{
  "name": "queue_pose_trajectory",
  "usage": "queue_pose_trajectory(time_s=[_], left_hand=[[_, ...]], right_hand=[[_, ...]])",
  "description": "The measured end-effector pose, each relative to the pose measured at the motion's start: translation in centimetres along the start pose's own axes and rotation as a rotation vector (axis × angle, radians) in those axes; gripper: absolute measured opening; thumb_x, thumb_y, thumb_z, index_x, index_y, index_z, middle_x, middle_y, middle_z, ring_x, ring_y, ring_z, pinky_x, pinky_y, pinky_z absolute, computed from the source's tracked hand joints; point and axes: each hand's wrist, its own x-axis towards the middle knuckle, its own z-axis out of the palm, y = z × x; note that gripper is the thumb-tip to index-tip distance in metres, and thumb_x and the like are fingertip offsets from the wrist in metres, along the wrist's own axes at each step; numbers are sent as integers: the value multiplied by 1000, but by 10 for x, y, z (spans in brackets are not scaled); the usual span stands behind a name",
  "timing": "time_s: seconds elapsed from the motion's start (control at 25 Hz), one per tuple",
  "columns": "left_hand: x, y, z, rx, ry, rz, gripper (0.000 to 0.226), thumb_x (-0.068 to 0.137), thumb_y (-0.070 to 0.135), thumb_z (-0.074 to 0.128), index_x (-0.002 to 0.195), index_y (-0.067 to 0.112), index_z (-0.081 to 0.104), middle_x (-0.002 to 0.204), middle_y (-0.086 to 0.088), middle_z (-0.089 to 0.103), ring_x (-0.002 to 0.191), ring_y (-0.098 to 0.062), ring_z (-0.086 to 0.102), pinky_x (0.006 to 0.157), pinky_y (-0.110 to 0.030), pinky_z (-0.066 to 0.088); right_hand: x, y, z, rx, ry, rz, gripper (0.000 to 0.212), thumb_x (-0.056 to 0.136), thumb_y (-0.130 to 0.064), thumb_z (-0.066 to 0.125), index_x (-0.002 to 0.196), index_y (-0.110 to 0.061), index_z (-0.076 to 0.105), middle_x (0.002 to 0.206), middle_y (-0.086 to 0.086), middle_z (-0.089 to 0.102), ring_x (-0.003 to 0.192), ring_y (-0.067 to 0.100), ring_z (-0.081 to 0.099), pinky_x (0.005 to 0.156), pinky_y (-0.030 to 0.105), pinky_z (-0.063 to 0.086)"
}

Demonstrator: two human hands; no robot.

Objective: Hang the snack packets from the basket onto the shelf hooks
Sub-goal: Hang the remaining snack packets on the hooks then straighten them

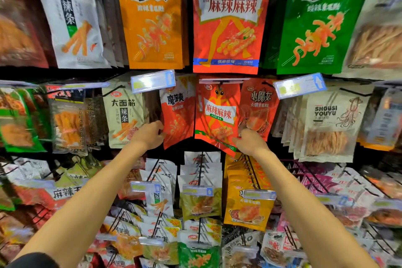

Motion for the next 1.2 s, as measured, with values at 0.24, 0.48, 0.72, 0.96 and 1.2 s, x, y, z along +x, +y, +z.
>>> queue_pose_trajectory(time_s=[0.24, 0.48, 0.72, 0.96, 1.2], left_hand=[[-70, 33, -23, 382, -29, 106, 43, 96, 36, 48, 134, 16, 48, 128, -15, 55, 121, -38, 49, 95, -47, 45], [-135, 83, -20, 416, -127, 213, 48, 98, 42, 46, 138, 16, 42, 135, -15, 49, 124, -38, 43, 99, -56, 39], [-206, 169, 0, 329, -47, 381, 47, 99, 40, 47, 140, 18, 43, 140, -12, 46, 131, -35, 37, 105, -56, 34], [-263, 297, 28, 271, -90, 565, 46, 98, 44, 47, 137, 19, 44, 133, -10, 50, 122, -36, 45, 95, -51, 42], [-320, 463, 79, 255, -120, 788, 50, 97, 49, 47, 138, 20, 43, 133, -9, 52, 118, -33, 51, 91, -49, 48]], right_hand=[[-83, -8, -17, -417, 73, -5, 53, 96, -37, 52, 141, -11, 40, 141, 15, 44, 128, 39, 42, 99, 51, 43], [-191, 9, -38, -530, 116, 69, 44, 98, -33, 49, 136, -10, 44, 139, 17, 43, 130, 38, 39, 102, 50, 37], [-300, 58, -74, -556, 128, 218, 48, 97, -44, 51, 131, -11, 46, 135, 15, 44, 127, 36, 40, 100, 50, 41], [-407, 145, -130, -528, 165, 379, 54, 98, -47, 48, 139, -13, 43, 144, 14, 39, 134, 36, 35, 106, 52, 37], [-518, 268, -203, -540, 154, 556, 52, 99, -45, 47, 140, -14, 41, 142, 13, 41, 132, 35, 37, 103, 51, 38]])
